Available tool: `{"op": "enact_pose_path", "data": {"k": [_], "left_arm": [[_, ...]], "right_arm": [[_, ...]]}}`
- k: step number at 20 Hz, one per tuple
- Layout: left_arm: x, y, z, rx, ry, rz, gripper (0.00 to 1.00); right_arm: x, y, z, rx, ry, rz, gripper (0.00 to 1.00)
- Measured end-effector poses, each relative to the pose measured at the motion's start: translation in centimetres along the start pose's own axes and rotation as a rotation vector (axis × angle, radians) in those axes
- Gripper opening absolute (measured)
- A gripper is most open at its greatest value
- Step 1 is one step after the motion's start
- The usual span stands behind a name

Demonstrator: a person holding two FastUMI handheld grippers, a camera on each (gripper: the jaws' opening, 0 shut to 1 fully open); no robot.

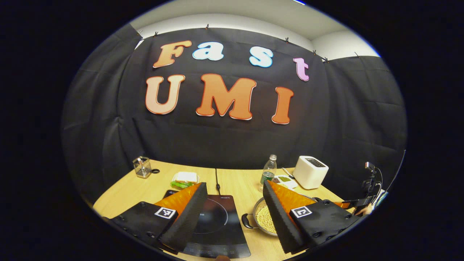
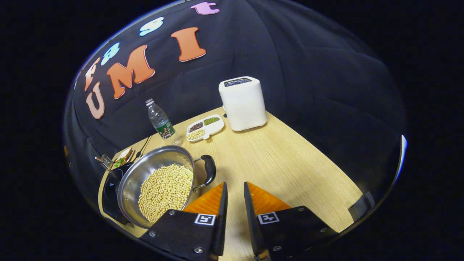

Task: First push the handle of the pot to place it horizontally, then grasp the pot with both hands and set it on the induction cooktop.

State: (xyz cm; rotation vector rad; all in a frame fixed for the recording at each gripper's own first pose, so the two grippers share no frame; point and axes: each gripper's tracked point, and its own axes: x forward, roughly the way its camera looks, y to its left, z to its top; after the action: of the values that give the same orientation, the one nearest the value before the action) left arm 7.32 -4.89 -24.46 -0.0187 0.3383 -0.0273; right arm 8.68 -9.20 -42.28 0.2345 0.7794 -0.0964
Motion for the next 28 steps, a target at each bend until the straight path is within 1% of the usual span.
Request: {"op": "enact_pose_path", "data": {"k": [1,2,4,6,9,11,12,14,16,20,25,28], "left_arm": [[0.6,-0.4,-1.1,0.003,0.017,-0.004,1.00],[1.3,-0.7,-2.2,0.009,0.027,-0.005,1.00],[2.3,-1.7,-4.5,0.022,0.047,-0.014,1.00],[3.6,-2.2,-6.4,0.043,0.069,-0.015,1.00],[5.6,-2.6,-9.3,0.103,0.107,0.004,1.00],[7.0,-3.1,-11.5,0.112,0.143,-0.004,1.00],[7.6,-3.4,-12.6,0.109,0.167,-0.007,1.00],[8.7,-3.4,-14.5,0.109,0.208,-0.004,1.00],[9.8,-3.2,-15.8,0.107,0.239,0.007,1.00],[11.2,-2.8,-18.1,0.090,0.296,0.027,1.00],[11.8,-3.0,-19.9,0.076,0.366,0.028,1.00],[11.6,-3.7,-21.1,0.058,0.422,0.012,1.00]], "right_arm": [[-0.2,0.1,0.3,-0.012,-0.008,0.006,0.33],[-0.3,0.3,0.6,-0.022,-0.018,0.013,0.41],[-0.4,0.8,1.2,-0.034,-0.038,0.024,0.54],[-0.2,1.4,1.7,-0.041,-0.054,0.035,0.60],[0.8,2.3,1.6,-0.057,-0.046,0.043,0.68],[1.7,2.9,1.5,-0.071,-0.038,0.049,0.77],[2.2,3.1,1.5,-0.077,-0.037,0.050,0.83],[3.3,3.4,1.5,-0.081,-0.033,0.049,0.91],[4.4,3.7,1.5,-0.086,-0.023,0.048,0.94],[6.5,3.9,1.2,-0.115,-0.003,0.040,0.96],[8.9,4.8,0.5,-0.144,0.030,0.043,0.96],[9.6,5.1,-0.4,-0.164,0.058,0.049,0.96]]}}
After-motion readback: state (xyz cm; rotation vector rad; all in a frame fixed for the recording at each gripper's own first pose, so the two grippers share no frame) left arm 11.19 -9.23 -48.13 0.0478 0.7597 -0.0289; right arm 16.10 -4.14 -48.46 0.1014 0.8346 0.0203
